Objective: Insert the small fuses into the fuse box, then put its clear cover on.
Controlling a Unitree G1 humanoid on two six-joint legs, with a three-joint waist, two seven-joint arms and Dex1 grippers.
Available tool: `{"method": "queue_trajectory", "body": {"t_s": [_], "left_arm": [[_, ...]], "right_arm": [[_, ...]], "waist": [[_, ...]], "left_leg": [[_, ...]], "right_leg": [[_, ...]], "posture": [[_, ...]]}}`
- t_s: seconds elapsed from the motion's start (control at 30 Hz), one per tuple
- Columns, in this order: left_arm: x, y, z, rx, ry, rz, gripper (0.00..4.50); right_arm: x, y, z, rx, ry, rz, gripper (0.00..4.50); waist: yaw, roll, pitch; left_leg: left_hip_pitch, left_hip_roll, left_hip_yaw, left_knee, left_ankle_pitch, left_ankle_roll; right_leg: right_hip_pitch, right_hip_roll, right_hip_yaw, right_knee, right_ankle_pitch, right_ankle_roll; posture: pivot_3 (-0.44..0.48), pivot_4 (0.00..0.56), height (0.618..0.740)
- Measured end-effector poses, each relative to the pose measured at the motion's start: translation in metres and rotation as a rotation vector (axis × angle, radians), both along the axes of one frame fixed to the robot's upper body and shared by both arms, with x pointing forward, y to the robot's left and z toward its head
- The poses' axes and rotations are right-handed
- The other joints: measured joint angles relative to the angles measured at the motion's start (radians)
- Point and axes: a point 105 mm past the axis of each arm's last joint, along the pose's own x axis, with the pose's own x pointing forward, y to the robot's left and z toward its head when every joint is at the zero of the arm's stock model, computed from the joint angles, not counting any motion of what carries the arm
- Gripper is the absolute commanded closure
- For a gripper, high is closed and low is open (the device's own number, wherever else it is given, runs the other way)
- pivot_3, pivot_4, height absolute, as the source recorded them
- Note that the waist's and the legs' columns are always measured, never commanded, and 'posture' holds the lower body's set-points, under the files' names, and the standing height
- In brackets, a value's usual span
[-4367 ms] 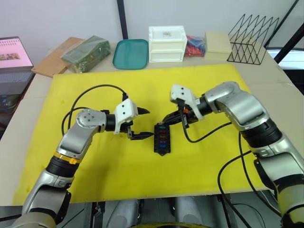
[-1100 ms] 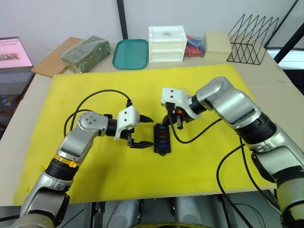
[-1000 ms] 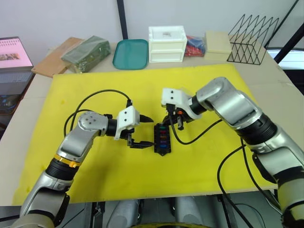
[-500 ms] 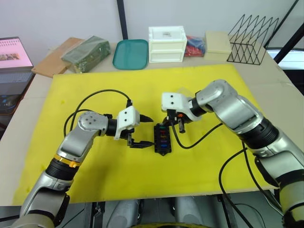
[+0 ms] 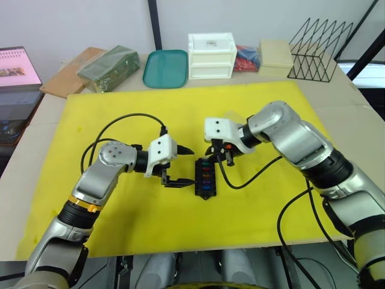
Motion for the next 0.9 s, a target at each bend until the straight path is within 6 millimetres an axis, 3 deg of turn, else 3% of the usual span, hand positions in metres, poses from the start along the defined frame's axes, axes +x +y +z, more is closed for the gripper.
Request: {"method": "queue_trajectory", "body": {"t_s": [0.37, 0.53, 0.77, 0.9], "left_arm": [[0.0, 0.0, 0.0, -0.001, -0.001, 0.002, 0.0], [0.0, 0.0, 0.0, -0.001, -0.001, 0.002, 0.0], [0.0, 0.001, 0.0, 0.0, 0.0, 0.003, 0.0], [0.0, 0.001, 0.0, 0.0, 0.001, 0.003, 0.0]], "right_arm": [[0.0, 0.003, 0.023, 0.059, -0.009, -0.002, 3.47], [-0.003, 0.002, 0.028, 0.092, 0.003, 0.003, 4.43], [-0.005, -0.003, 0.008, 0.121, 0.044, -0.019, 4.43], [-0.005, -0.002, 0.01, 0.14, 0.033, -0.011, 4.43]], "waist": [[0.001, 0.0, 0.0], [0.001, 0.0, 0.0], [0.0, 0.0, 0.0], [0.0, 0.0, 0.0]], "left_leg": [[0.0, 0.0, 0.0, 0.0, 0.0, 0.0], [0.0, 0.0, 0.0, 0.0, 0.0, 0.0], [0.0, 0.0, 0.0, 0.0, 0.0, 0.0], [0.0, 0.0, 0.0, 0.0, 0.0, 0.0]], "right_leg": [[0.0, 0.0, 0.0, 0.0, 0.0, 0.0], [0.0, 0.0, 0.0, 0.0, 0.0, 0.0], [0.0, 0.0, 0.0, 0.0, 0.0, 0.0], [0.0, 0.0, 0.0, 0.0, 0.0, 0.0]], "posture": [[0.0, 0.15, 0.74], [0.0, 0.15, 0.74], [0.0, 0.15, 0.74], [0.0, 0.15, 0.74]]}}
